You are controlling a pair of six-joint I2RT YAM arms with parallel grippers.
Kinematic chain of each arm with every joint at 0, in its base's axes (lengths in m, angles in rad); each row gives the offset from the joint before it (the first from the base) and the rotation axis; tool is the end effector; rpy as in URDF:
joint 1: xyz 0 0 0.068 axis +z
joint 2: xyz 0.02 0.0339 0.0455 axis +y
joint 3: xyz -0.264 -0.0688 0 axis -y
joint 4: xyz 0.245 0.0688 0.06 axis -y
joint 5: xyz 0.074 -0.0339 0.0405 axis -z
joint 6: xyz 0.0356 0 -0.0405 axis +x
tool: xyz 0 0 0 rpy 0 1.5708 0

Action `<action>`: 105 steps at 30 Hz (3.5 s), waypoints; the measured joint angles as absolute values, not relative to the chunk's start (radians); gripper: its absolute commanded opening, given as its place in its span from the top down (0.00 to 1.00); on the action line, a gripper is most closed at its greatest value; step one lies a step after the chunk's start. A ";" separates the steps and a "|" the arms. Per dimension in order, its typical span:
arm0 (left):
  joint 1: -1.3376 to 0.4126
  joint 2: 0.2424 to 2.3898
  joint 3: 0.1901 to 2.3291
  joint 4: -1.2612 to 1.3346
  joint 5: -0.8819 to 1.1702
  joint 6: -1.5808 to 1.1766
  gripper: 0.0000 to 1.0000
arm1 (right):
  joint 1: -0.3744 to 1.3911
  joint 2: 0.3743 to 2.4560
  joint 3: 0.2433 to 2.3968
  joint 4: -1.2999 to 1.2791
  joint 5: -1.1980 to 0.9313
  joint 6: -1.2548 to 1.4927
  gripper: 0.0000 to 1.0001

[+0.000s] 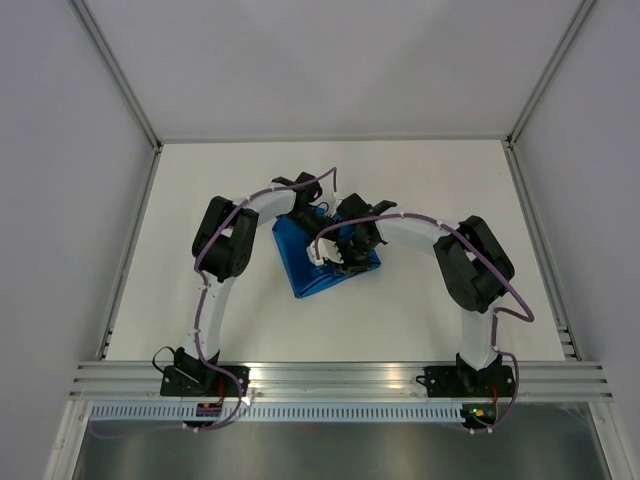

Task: Fold the napkin, place the utensils inside, and roll it up
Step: Roll the napkin with the utensil

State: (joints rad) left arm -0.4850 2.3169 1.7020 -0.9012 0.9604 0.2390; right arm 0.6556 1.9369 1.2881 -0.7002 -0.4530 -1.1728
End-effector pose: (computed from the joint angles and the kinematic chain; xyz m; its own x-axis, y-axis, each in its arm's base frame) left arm 0.3749 -0.2305 0.1208 -0.7856 0.5674 -0.2468 0.5073 0.3622 -0.7820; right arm 0.2832 0.2375 0.1564 0.2760 -0.8334 -0.4788 -0.9549 -0.2947 -0.0373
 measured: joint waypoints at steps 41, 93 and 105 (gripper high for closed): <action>-0.743 1.299 0.990 -0.142 -0.182 -0.047 0.42 | 0.471 2.480 1.960 -1.494 -0.804 -1.121 0.91; -0.982 1.789 0.904 0.127 -0.134 0.241 0.70 | 0.465 2.522 2.015 -1.535 -0.809 -1.062 0.91; -0.939 1.802 0.938 0.085 -0.008 0.248 0.98 | 0.456 2.523 2.016 -1.536 -0.807 -1.059 0.74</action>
State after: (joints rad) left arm -0.9394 1.8023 0.9382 0.0853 -0.0082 0.2478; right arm 0.4557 2.5225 2.0163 -1.5356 -0.8074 -1.0592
